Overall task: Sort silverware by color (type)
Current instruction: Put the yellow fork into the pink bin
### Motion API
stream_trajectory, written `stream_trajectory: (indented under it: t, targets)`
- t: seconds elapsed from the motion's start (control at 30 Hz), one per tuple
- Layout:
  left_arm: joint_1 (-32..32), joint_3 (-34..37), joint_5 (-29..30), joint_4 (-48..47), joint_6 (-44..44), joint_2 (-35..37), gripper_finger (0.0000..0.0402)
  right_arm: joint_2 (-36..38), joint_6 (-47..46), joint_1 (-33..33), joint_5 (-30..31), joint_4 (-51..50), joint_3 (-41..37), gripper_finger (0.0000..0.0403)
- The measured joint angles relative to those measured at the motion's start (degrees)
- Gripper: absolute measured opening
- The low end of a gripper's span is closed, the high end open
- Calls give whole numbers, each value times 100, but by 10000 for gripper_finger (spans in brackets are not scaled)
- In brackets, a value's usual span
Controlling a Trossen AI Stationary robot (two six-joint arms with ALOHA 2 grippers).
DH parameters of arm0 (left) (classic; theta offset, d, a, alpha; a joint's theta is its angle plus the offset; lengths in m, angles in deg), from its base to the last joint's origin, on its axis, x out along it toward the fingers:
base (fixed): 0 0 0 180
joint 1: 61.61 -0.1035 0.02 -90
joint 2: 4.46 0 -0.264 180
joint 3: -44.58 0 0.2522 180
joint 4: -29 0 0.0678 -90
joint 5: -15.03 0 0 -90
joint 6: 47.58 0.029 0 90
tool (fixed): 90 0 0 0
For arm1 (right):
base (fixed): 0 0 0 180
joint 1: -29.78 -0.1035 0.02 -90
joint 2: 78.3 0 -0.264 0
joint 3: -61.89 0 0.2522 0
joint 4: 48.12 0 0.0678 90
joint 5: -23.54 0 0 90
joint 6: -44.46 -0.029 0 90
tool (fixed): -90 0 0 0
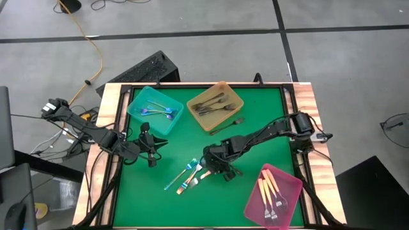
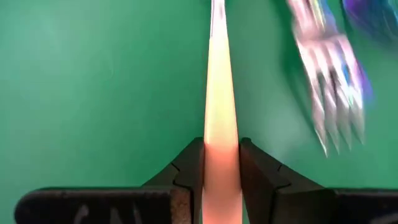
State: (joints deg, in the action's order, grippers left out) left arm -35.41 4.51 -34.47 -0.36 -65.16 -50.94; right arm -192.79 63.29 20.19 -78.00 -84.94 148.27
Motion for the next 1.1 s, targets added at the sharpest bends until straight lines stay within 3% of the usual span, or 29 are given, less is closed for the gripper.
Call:
stream_trajectory:
  t: [0.23,0.43,0.77,0.93,1.1]
  targets:
    - [1,0,87,-2,-7,-2,25,639,-297,10,357,-896,-3,103]
    - [2,-2,184,15,0,0,25,1140,-1266,-79,601,-1473,4,103]
    - [0,20,222,25,-13,-2,25,1860,-5203,-523,1140,-2656,17,103]
    - [1,22,222,73,-18,0,25,2192,-6198,-1237,1280,-3239,17,103]
    - [1,24,222,164,-15,-2,25,2648,-7452,-2043,1900,-3299,17,103]
